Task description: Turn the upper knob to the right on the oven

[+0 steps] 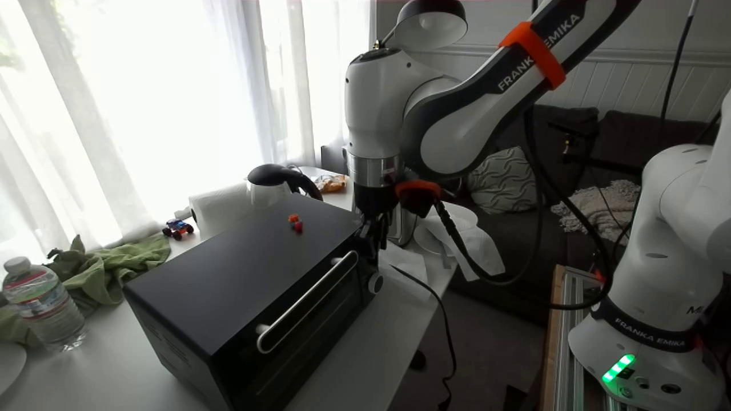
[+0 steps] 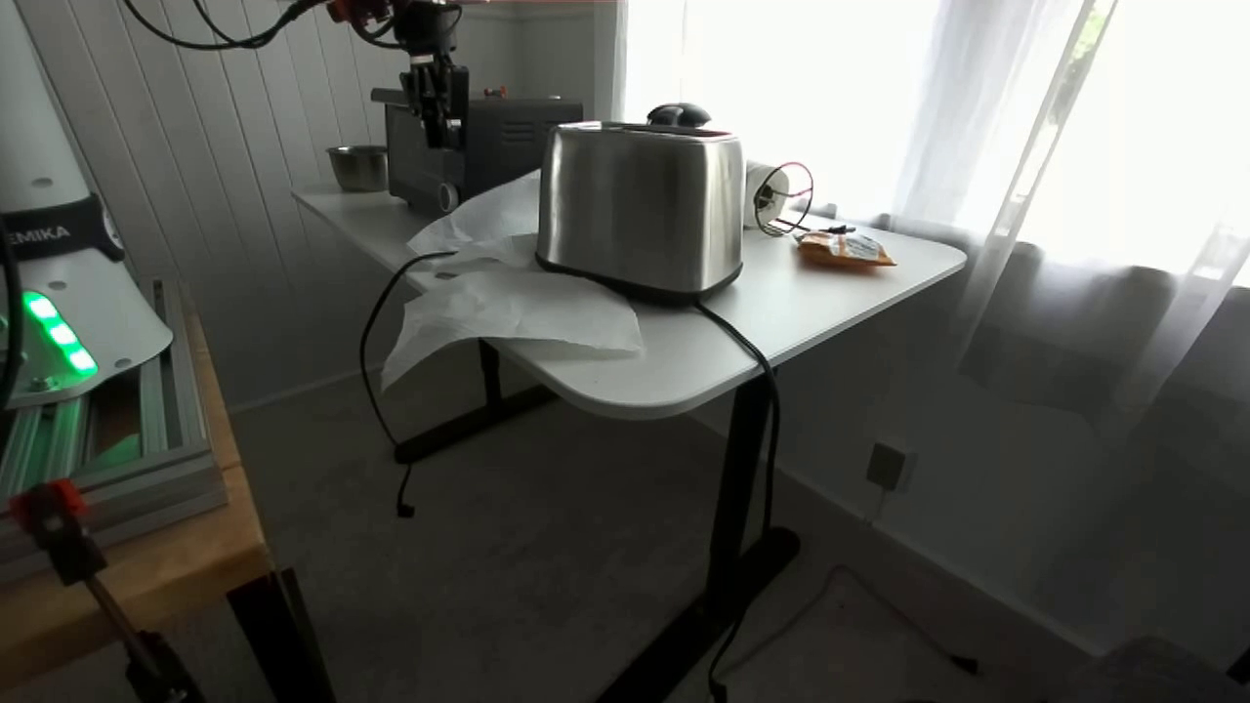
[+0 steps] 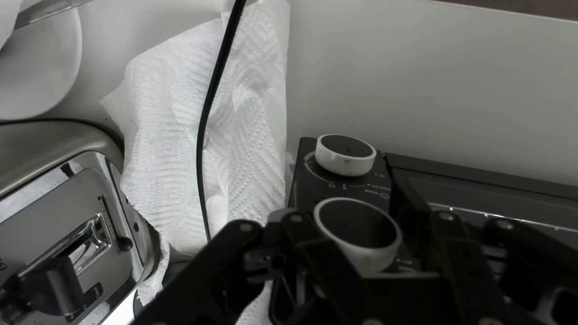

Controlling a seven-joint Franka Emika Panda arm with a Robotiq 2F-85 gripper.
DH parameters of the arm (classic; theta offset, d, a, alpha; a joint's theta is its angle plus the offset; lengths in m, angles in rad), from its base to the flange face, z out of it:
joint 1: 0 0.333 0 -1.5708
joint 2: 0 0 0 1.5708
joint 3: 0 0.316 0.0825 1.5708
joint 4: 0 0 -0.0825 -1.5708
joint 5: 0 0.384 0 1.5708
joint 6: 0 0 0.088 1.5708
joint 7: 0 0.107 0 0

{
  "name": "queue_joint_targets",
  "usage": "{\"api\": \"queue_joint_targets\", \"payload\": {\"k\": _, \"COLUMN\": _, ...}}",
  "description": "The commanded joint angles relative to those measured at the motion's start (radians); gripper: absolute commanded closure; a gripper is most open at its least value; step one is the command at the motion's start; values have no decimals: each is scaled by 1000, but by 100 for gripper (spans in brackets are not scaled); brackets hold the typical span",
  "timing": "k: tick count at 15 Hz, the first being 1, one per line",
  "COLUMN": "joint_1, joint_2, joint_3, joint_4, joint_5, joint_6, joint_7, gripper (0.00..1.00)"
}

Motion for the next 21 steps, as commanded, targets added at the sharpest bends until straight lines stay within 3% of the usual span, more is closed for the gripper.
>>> {"api": "queue_joint_targets", "payload": {"k": 1, "joint_1": -4, "joint_2": -26, "joint_3": -35, "joint_4": -47, "joint_5": 95, "joint_6": 73, "joint_7": -62, "gripper": 78}}
{"api": "queue_joint_targets", "payload": {"k": 5, "joint_1": 1, "joint_2": -33, "joint_3": -68, "joint_4": -87, "joint_5": 236, "joint_6": 163, "joint_7": -193, "gripper": 78}}
{"api": "queue_joint_targets", "payload": {"k": 10, "joint_1": 26, "joint_2": -40, "joint_3": -136, "joint_4": -145, "joint_5": 544, "joint_6": 247, "joint_7": -462, "gripper": 78}}
{"api": "queue_joint_targets", "payload": {"k": 13, "joint_1": 41, "joint_2": -47, "joint_3": -182, "joint_4": -155, "joint_5": 736, "joint_6": 227, "joint_7": -648, "gripper": 78}}
{"api": "queue_joint_targets", "payload": {"k": 21, "joint_1": 10, "joint_2": -43, "joint_3": -235, "joint_4": -146, "joint_5": 1042, "joint_6": 123, "joint_7": -978, "gripper": 78}}
